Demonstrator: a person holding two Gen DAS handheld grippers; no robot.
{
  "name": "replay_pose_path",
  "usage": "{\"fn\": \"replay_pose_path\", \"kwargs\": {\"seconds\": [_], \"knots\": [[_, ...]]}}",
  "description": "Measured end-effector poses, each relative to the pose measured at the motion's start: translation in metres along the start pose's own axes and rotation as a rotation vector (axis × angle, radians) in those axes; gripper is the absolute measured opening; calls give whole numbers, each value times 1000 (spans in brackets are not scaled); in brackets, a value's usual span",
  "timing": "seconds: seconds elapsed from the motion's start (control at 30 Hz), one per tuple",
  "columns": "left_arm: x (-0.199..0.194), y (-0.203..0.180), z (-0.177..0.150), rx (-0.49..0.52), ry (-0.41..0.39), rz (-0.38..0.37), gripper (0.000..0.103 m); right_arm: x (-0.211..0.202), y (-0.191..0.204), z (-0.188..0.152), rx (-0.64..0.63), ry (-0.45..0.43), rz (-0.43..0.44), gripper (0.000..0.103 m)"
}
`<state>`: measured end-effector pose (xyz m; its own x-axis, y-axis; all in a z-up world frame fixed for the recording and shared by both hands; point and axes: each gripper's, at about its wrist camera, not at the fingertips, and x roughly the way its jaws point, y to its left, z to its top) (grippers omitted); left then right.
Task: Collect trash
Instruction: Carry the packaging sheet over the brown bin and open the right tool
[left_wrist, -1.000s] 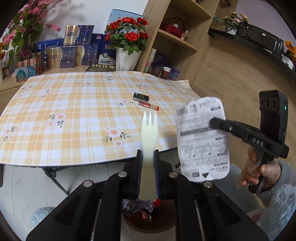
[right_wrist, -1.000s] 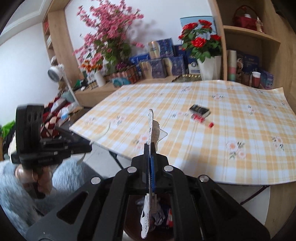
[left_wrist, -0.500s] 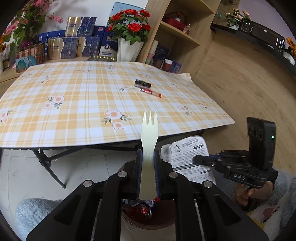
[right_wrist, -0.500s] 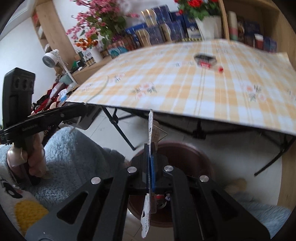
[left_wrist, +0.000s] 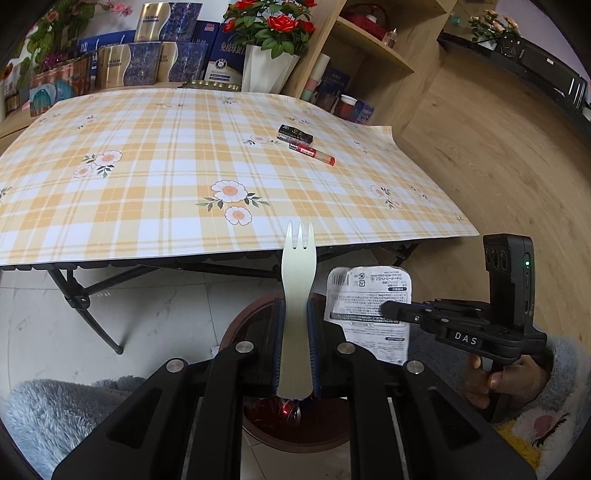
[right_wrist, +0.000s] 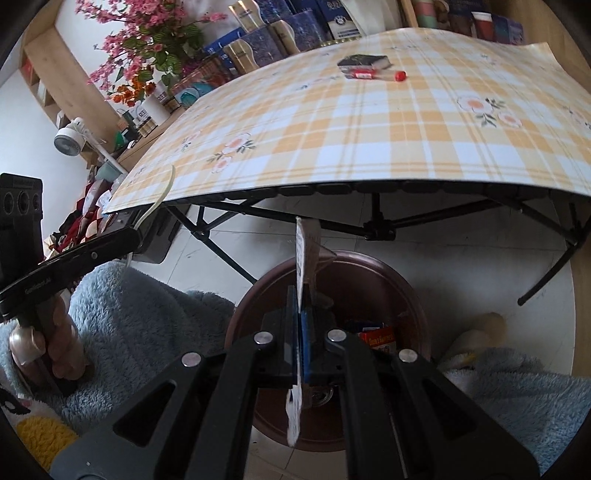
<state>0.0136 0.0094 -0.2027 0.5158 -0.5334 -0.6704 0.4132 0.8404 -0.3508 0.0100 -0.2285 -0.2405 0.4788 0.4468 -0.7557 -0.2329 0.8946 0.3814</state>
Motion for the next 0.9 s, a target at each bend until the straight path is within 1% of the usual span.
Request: {"fn": "replay_pose_path", "kwargs": {"seconds": [0.33, 0.37, 0.43, 0.47, 0.53, 0.57, 0.6, 0.67, 0.7, 0.73, 0.8, 0.9], "knots": [[2, 2, 0, -12, 11, 3, 13, 6, 1, 0, -2, 25, -2, 7], [2, 2, 0, -12, 11, 3, 13, 7, 1, 0, -4, 31, -6, 9], [2, 2, 0, -12, 11, 3, 13, 7, 1, -1, -6, 36, -14, 10], [2, 2, 0, -11, 12, 2, 13, 8, 1, -1, -3, 38, -16, 13], [2, 2, 0, -11, 12, 3, 13, 6, -1, 0, 4, 30, -19, 32], [2, 2, 0, -10, 13, 3, 13, 4, -1, 0, 6, 20, -20, 54], [3, 2, -1, -10, 15, 3, 13, 1, -1, 0, 6, 4, -23, 70], [3, 2, -1, -6, 18, 5, 13, -3, -1, 2, 7, -22, -36, 77], [4, 2, -1, -5, 20, 6, 13, -4, -2, 3, 11, -27, -42, 86], [4, 1, -1, -2, 23, 6, 13, -4, -3, 3, 17, -33, -51, 91], [6, 1, -2, 1, 29, 6, 13, -6, -7, 4, 32, -48, -67, 95], [8, -1, -2, 10, 41, 4, 13, -8, -12, 5, 55, -57, -89, 97]]}}
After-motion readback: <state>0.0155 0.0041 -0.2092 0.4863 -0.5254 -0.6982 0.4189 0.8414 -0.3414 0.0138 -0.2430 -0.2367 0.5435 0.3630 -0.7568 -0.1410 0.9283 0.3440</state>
